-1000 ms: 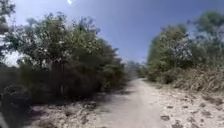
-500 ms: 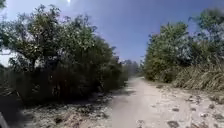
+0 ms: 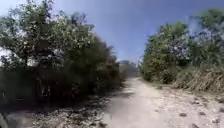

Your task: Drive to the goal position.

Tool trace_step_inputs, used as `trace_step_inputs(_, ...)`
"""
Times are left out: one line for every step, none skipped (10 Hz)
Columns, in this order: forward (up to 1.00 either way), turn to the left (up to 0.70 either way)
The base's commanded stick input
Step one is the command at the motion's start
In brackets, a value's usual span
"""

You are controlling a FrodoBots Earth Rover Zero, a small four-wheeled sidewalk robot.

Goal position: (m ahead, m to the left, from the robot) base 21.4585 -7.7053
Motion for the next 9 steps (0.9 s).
trace_step_inputs(0.45, -0.22)
trace_step_inputs(0.45, 0.02)
trace_step_inputs(0.45, -0.23)
trace_step_inputs(0.45, -0.12)
trace_step_inputs(0.45, -0.03)
trace_step_inputs(0.45, -0.14)
trace_step_inputs(0.45, -0.13)
trace_step_inputs(0.45, 0.01)
trace_step_inputs(0.45, -0.19)
